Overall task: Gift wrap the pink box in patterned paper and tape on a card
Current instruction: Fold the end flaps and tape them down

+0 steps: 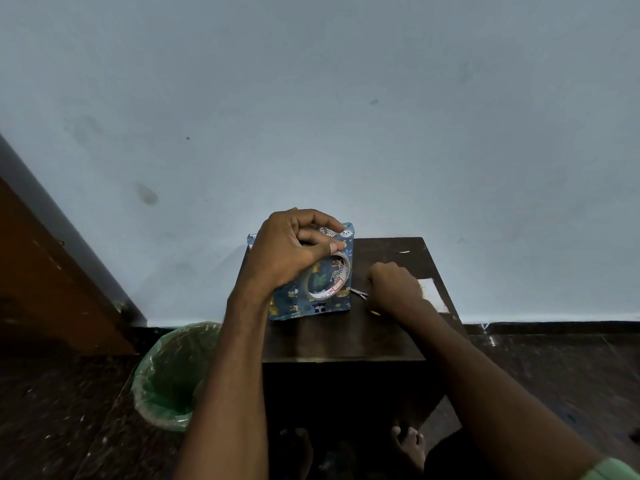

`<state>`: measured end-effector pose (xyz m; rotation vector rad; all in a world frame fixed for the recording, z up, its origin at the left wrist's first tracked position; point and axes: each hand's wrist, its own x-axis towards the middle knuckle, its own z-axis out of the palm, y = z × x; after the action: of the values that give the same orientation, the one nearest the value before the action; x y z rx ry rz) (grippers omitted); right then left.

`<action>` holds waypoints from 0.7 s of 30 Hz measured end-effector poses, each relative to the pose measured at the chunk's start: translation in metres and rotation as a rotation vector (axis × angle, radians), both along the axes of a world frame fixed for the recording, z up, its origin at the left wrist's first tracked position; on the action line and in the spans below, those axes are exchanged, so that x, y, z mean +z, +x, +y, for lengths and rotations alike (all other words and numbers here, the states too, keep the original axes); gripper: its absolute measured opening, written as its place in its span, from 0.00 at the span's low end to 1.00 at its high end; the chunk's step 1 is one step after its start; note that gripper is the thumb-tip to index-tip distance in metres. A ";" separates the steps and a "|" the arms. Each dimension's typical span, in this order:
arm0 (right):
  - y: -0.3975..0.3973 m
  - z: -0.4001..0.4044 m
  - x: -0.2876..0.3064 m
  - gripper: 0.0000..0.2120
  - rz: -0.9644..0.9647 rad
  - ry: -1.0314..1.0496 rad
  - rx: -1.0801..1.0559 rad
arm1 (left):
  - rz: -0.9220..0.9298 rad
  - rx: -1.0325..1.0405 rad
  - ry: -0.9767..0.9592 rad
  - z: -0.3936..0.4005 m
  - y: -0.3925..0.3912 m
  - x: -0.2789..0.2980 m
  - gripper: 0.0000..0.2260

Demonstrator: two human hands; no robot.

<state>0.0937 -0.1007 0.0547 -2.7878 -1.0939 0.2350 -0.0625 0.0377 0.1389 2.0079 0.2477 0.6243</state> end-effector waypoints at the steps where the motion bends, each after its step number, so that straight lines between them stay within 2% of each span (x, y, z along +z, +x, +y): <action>1: -0.001 0.000 -0.001 0.08 -0.021 -0.017 0.005 | 0.003 0.005 -0.008 0.000 0.000 0.000 0.09; 4: -0.002 0.001 -0.004 0.14 -0.058 -0.052 0.028 | 0.005 0.032 -0.009 0.000 0.002 0.000 0.09; 9: 0.000 0.001 0.002 0.10 -0.097 -0.004 -0.010 | -0.009 0.070 0.033 -0.002 0.003 -0.001 0.08; 12: 0.011 -0.004 0.011 0.09 -0.125 0.127 -0.099 | -0.011 0.078 0.037 -0.001 0.002 -0.001 0.08; 16: 0.032 -0.016 0.034 0.15 0.038 0.382 -0.129 | -0.012 0.090 0.029 -0.001 0.002 0.000 0.08; 19: 0.036 -0.027 0.061 0.16 0.217 0.576 0.018 | -0.013 0.106 0.024 -0.003 0.003 0.001 0.08; 21: 0.033 -0.034 0.079 0.15 0.240 0.575 0.156 | -0.020 0.110 0.020 -0.003 0.003 0.001 0.09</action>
<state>0.1272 -0.1344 0.1342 -2.1154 -1.1050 0.2201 -0.0594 0.0345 0.1397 2.0162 0.3427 0.7182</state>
